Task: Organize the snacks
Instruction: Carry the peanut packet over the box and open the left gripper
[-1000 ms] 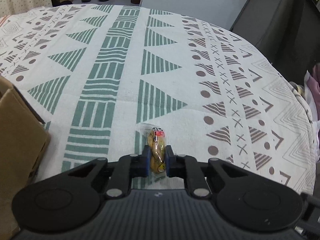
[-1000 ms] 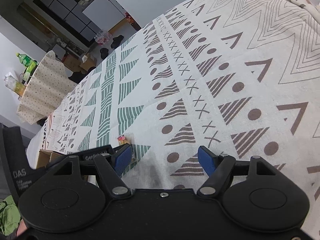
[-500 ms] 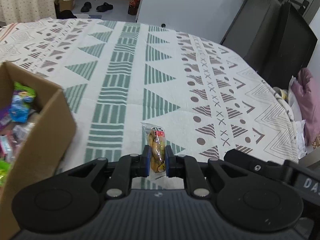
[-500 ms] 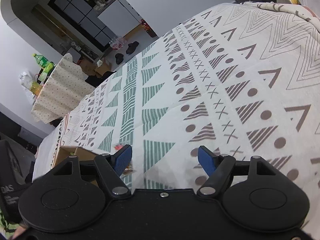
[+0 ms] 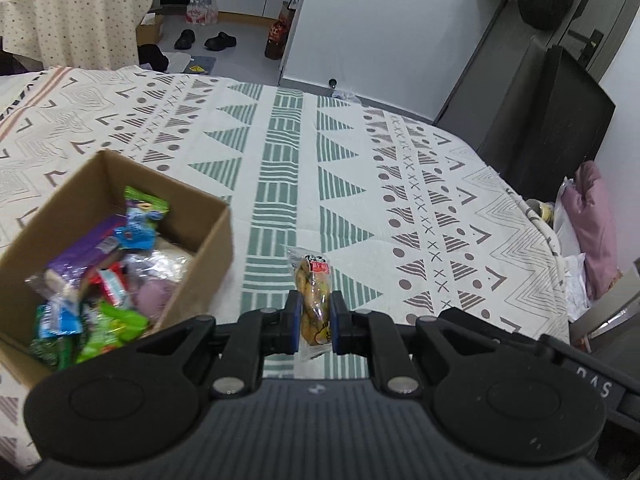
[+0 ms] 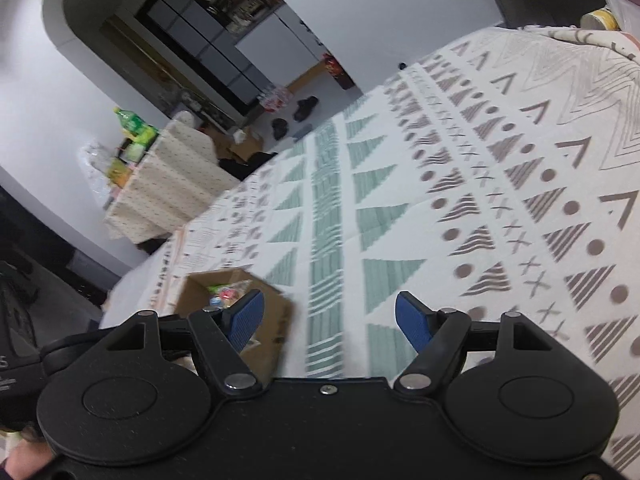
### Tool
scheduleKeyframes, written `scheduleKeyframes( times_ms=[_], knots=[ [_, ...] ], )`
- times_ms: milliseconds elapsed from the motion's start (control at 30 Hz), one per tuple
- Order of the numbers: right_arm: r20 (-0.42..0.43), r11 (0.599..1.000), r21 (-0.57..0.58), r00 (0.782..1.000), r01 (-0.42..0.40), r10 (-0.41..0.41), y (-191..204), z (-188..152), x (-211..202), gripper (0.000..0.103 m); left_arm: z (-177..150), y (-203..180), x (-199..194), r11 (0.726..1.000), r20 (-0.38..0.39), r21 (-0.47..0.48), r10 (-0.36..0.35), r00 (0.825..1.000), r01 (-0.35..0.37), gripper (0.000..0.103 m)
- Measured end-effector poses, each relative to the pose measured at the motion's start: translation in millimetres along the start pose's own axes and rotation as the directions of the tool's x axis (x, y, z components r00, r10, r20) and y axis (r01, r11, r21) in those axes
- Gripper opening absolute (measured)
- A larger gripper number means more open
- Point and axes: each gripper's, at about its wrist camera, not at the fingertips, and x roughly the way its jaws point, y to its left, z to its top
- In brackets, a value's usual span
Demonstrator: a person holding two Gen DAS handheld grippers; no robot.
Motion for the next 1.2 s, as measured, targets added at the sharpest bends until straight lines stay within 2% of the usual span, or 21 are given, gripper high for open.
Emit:
scheduleKeyframes(
  times_ms=[100, 233, 633, 833, 900, 1067, 1200],
  knots=[
    [0.01, 1.0, 0.0, 1.0, -0.017, 0.017, 14.3, -6.2, -6.1, 0.067, -3.6, 8.2, -16.0, 1.0, 0.007, -0.007, -0.015, 1.0, 0.015, 0.013],
    [0.014, 0.999, -0.02, 0.999, -0.049, 0.049, 33.8, -16.0, -11.7, 0.066, -8.5, 21.3, -33.8, 0.999, 0.017, -0.02, -0.031, 0.999, 0.031, 0.013],
    [-0.046, 0.991, -0.039, 0.991, -0.128, 0.127, 90.6, -46.0, -0.8, 0.058, -15.1, 63.0, -72.5, 0.994, 0.031, -0.07, -0.078, 0.996, 0.08, 0.013],
    [-0.08, 0.984, -0.057, 0.983, -0.17, 0.166, 121.9, -48.9, 12.5, 0.044, -9.9, 92.6, -86.9, 0.991, 0.046, -0.105, -0.083, 0.995, 0.087, 0.013],
    [-0.088, 0.983, -0.057, 0.982, -0.175, 0.17, 130.2, -49.8, 18.1, 0.039, -6.4, 102.1, -92.1, 0.99, 0.055, -0.108, -0.085, 0.995, 0.091, 0.013],
    [-0.1, 0.987, -0.044, 0.984, -0.152, 0.147, 138.7, -52.6, 31.5, 0.039, 2.5, 125.5, -97.4, 0.989, 0.065, -0.126, -0.074, 0.995, 0.082, 0.013],
    [-0.117, 0.991, -0.034, 0.986, -0.126, 0.121, 139.1, -56.0, 41.8, 0.039, 6.0, 143.2, -89.9, 0.985, 0.04, -0.154, -0.076, 0.996, 0.081, 0.014]
  ],
)
